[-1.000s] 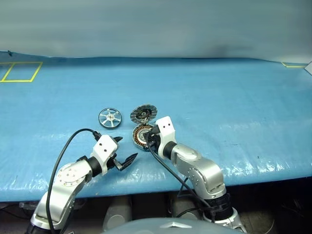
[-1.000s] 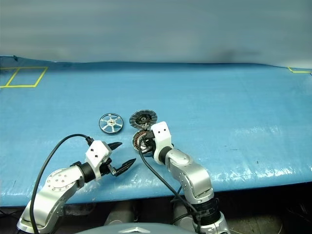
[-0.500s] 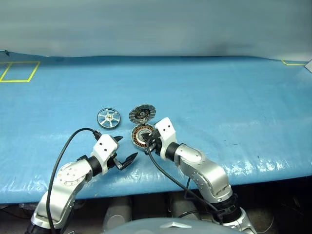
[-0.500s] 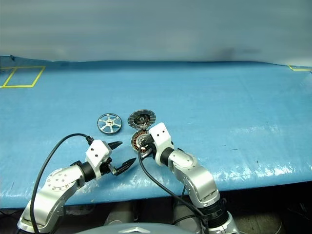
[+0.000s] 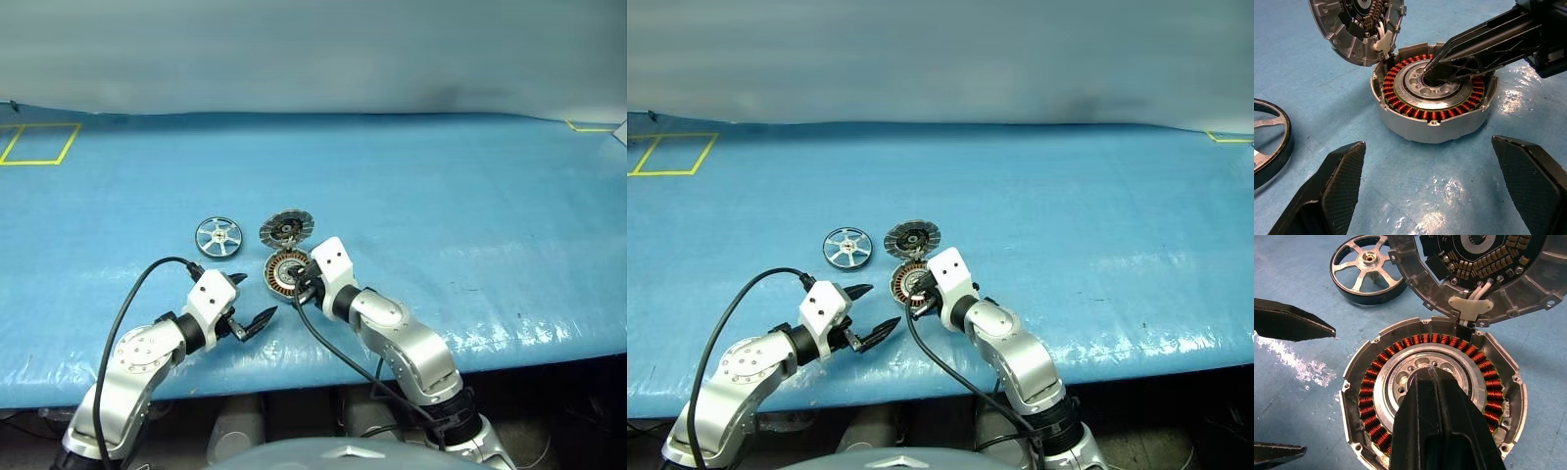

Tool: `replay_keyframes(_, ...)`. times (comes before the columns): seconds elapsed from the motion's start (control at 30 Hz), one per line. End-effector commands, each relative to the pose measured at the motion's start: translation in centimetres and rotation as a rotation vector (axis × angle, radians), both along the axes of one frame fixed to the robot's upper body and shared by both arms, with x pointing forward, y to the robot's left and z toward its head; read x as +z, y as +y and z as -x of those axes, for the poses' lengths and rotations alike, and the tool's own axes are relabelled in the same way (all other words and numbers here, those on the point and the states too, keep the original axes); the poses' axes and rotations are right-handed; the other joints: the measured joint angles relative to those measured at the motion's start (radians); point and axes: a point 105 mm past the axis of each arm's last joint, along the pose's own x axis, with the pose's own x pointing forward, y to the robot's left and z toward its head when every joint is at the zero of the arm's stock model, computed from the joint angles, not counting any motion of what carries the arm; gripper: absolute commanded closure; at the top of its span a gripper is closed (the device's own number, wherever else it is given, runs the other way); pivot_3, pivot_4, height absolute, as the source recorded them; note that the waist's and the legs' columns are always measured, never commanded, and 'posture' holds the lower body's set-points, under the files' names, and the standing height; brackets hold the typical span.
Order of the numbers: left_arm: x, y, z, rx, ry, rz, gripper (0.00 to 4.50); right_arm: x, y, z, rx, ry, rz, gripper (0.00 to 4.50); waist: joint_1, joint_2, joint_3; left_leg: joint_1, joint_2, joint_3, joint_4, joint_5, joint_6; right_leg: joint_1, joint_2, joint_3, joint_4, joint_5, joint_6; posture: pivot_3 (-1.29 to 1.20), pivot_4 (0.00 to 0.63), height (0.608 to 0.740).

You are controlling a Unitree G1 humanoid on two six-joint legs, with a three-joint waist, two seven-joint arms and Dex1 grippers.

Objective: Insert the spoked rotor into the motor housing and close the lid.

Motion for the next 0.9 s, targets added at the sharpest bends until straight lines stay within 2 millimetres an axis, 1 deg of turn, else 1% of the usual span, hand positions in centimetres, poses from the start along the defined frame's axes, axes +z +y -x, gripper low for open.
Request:
replay_keyframes(0.03,0.4,-0.4,0.1,-0.016,-0.017,0.019,0.00,0.1,-0.6,-0.5,-0.049,-0.005,-0.004,4.48,0.000,0.000,0.000,0.000,0.000,0.000,0.000,0.000,0.000,0.000,0.000,0.000,0.000,0.000,0.000,0.00,0.150,0.740)
replay_keyframes(0.33,0.4,-0.5,0.1,-0.019,-0.012,0.018,0.00,-1.6,-1.8,-1.0,-0.196,0.161,-0.020,4.48,0.002,0.000,-0.001,0.002,0.000,0.000,0.002,0.000,0.000,0.000,0.000,0.000,0.000,0.000,0.000,0.00,0.150,0.740)
replay_keyframes(0.43,0.4,-0.5,0.2,-0.018,-0.012,0.017,0.00,-1.9,-1.8,-0.9,-0.204,0.185,-0.019,4.48,0.002,-0.001,-0.003,0.002,0.000,-0.001,0.003,0.000,0.000,0.000,0.000,0.000,0.000,0.000,0.000,0.00,0.150,0.740)
replay_keyframes(0.57,0.4,-0.4,0.2,-0.016,-0.011,0.016,0.00,-1.7,-1.3,-0.6,-0.175,0.184,-0.029,4.48,0.002,0.000,-0.004,0.003,0.000,-0.001,0.002,0.000,0.000,0.001,0.000,0.000,0.000,0.000,0.000,0.00,0.150,0.740)
replay_keyframes(0.63,0.4,-0.4,0.2,-0.015,-0.011,0.017,0.00,-1.1,-0.8,-0.4,-0.139,0.164,-0.063,4.48,0.002,0.000,-0.004,0.003,0.000,-0.001,0.002,0.000,0.000,0.001,0.000,0.000,0.000,0.000,0.000,0.00,0.150,0.740)
replay_keyframes(0.73,0.5,-0.3,0.1,-0.012,-0.018,0.018,0.00,1.0,0.2,0.2,-0.047,0.105,-0.159,4.48,0.001,0.000,-0.004,0.003,0.000,-0.001,0.002,0.000,0.000,0.001,0.000,0.000,0.000,0.000,0.000,0.00,0.150,0.740)
replay_keyframes(0.8,0.9,0.0,-0.1,0.001,-0.041,0.015,0.00,2.6,0.7,1.1,0.061,0.040,-0.192,4.48,0.000,0.000,-0.003,0.002,0.000,0.000,0.002,0.000,0.000,0.000,0.000,0.000,0.000,0.000,0.000,0.00,0.150,0.740)
replay_keyframes(0.9,1.8,0.7,-0.7,0.030,-0.070,0.009,0.00,4.0,0.6,2.1,0.148,-0.020,-0.205,4.48,0.000,0.000,-0.003,0.000,0.000,0.000,0.002,0.000,0.000,0.002,0.000,0.000,0.001,0.000,0.000,0.00,0.150,0.740)
